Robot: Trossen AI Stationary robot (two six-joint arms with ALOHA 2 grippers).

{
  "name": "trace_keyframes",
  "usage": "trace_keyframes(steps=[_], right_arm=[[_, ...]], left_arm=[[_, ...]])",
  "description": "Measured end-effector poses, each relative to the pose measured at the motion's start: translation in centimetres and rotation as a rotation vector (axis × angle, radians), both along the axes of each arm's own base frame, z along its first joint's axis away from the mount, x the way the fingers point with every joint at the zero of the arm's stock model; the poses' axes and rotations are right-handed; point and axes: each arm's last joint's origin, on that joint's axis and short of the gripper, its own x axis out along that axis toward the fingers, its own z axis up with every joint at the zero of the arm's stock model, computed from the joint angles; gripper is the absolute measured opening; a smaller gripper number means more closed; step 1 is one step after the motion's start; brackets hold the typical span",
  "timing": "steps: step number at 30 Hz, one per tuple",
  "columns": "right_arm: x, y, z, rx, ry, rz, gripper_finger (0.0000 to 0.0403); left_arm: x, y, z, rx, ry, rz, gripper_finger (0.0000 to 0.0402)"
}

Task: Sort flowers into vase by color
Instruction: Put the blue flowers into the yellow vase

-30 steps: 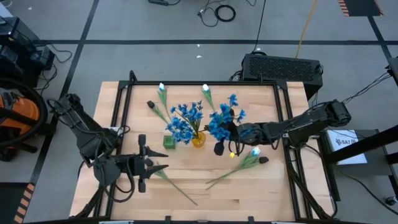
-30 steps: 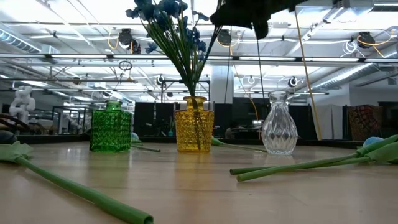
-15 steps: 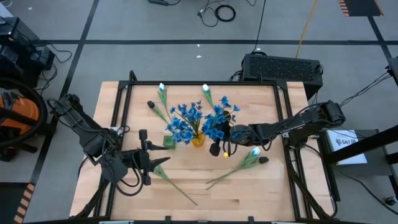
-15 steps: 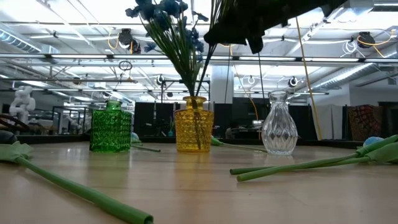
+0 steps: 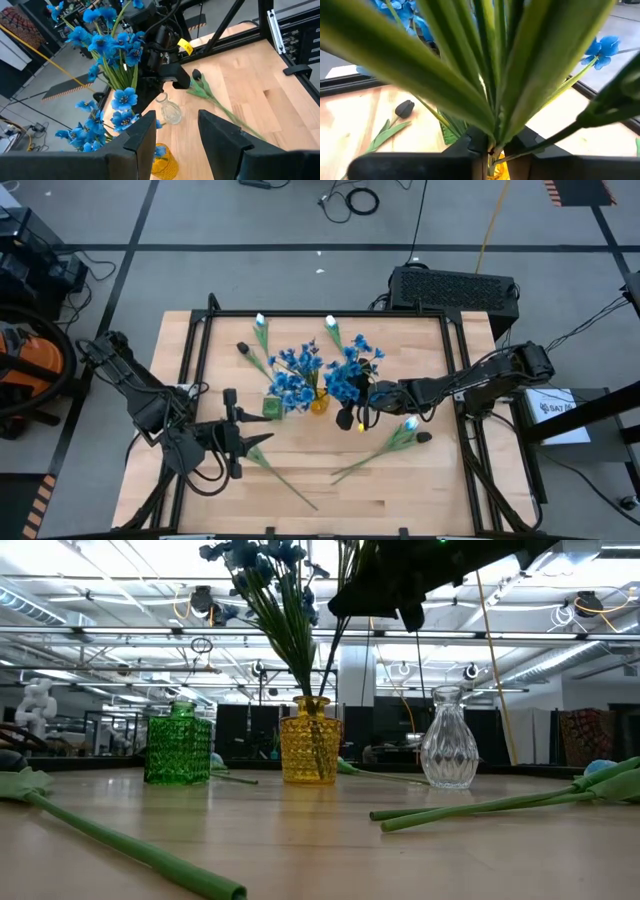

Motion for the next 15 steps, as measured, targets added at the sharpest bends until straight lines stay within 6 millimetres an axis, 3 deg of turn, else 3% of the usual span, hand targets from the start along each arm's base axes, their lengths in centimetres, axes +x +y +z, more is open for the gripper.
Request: trace_keyframes(steps=[15], right_arm=[[-0.08,-0.47,-0.59,0.091,0.038,0.006,0.0136]], left_arm=[[0.0,0.0,0.01,-0.005,-0.001,0.002,0.0154]])
